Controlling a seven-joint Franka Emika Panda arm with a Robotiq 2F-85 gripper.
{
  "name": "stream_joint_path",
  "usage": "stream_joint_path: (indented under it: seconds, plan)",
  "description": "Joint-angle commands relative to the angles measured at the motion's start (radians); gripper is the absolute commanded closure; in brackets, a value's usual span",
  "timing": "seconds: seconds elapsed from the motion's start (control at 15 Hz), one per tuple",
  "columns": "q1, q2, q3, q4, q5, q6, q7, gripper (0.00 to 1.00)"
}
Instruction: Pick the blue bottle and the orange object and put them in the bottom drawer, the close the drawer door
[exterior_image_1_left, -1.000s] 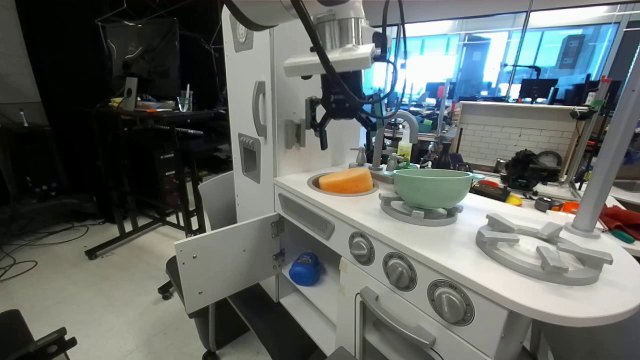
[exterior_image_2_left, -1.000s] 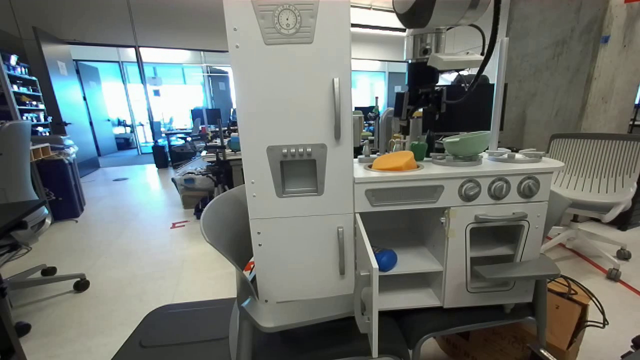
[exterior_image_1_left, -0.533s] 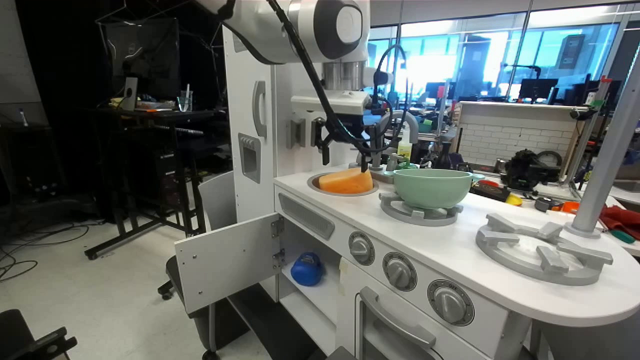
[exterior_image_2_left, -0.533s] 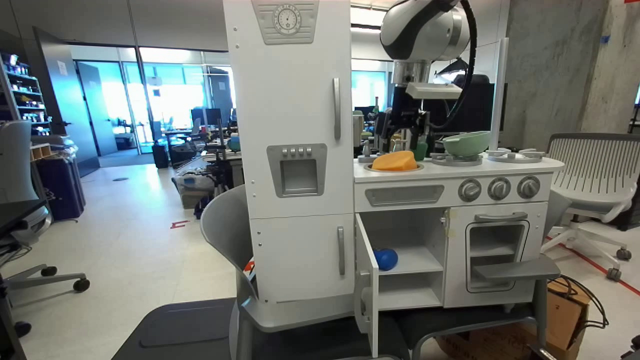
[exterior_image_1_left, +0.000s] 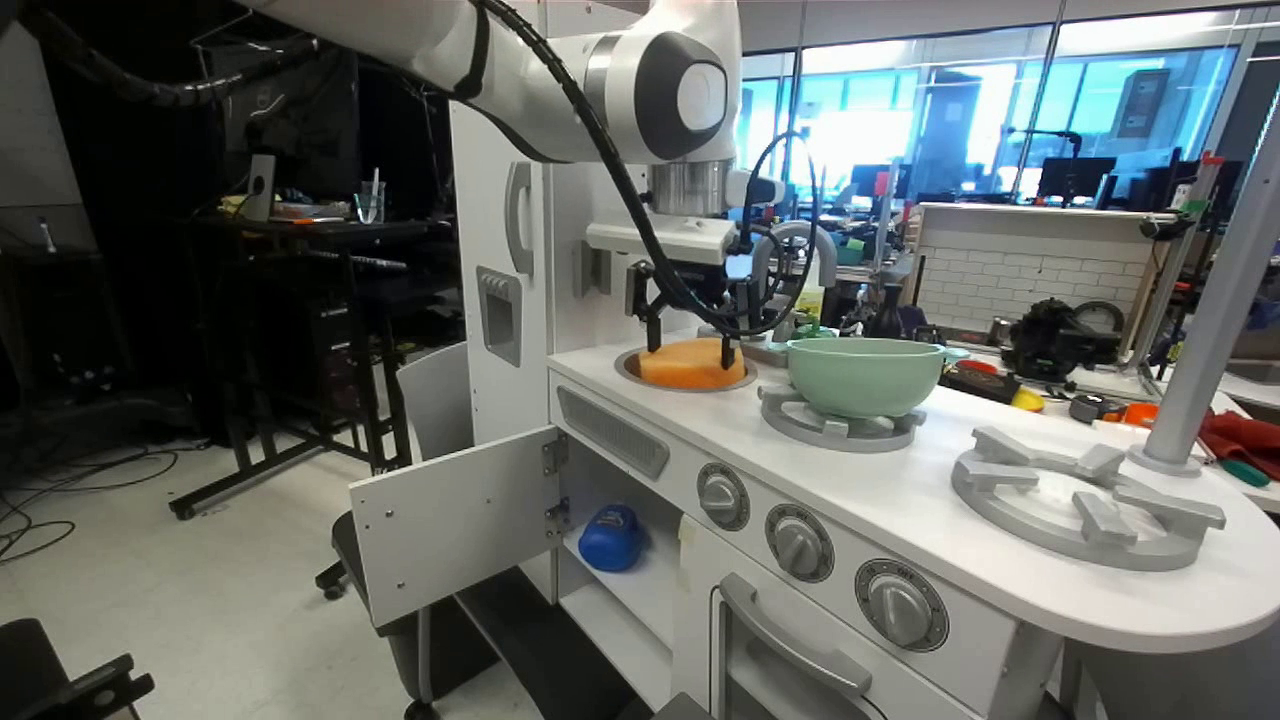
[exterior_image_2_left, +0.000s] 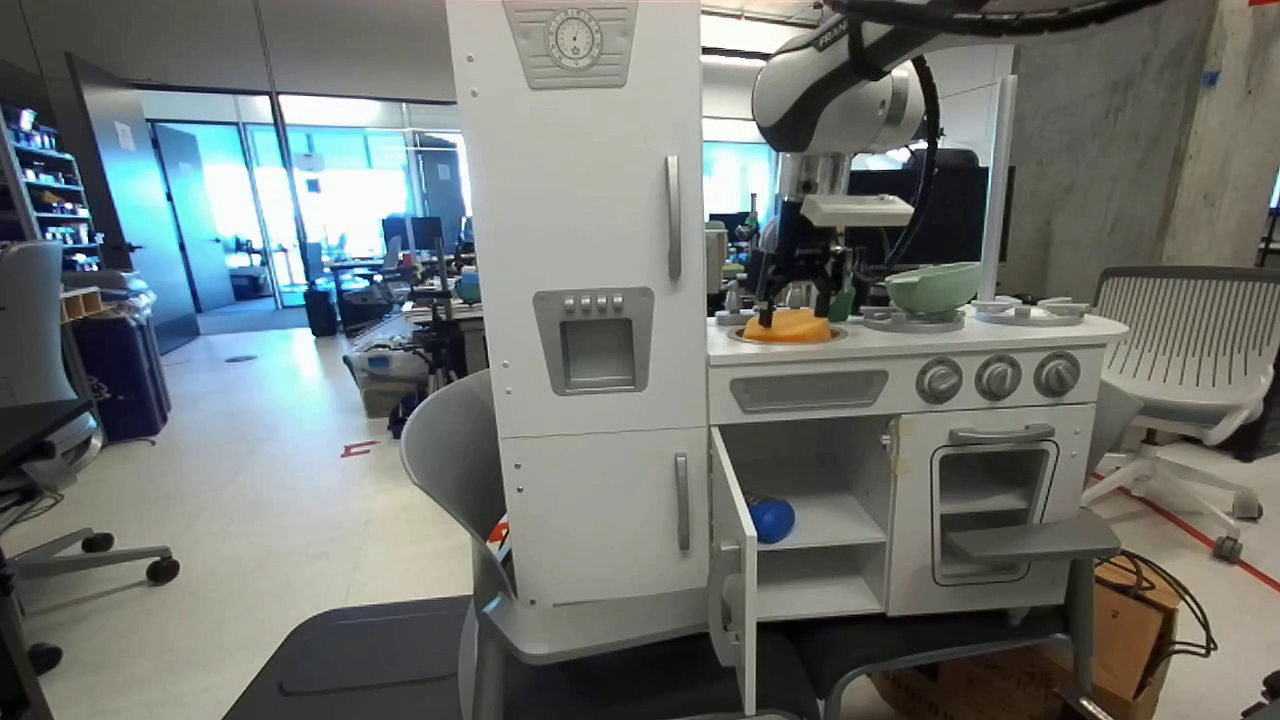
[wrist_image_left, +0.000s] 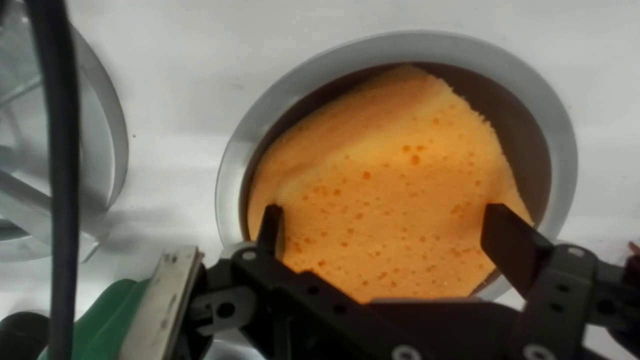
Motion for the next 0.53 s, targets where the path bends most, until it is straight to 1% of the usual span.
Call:
stream_joint_path:
  seconds: [0.0,0.47]
  plan:
    - [0.007,0.056,-0.001,0.082,0.002,-0.034,0.018,0.00]
    - [0.018,0.076,-0.014,0.082,-0.009,-0.033,0.043,0.00]
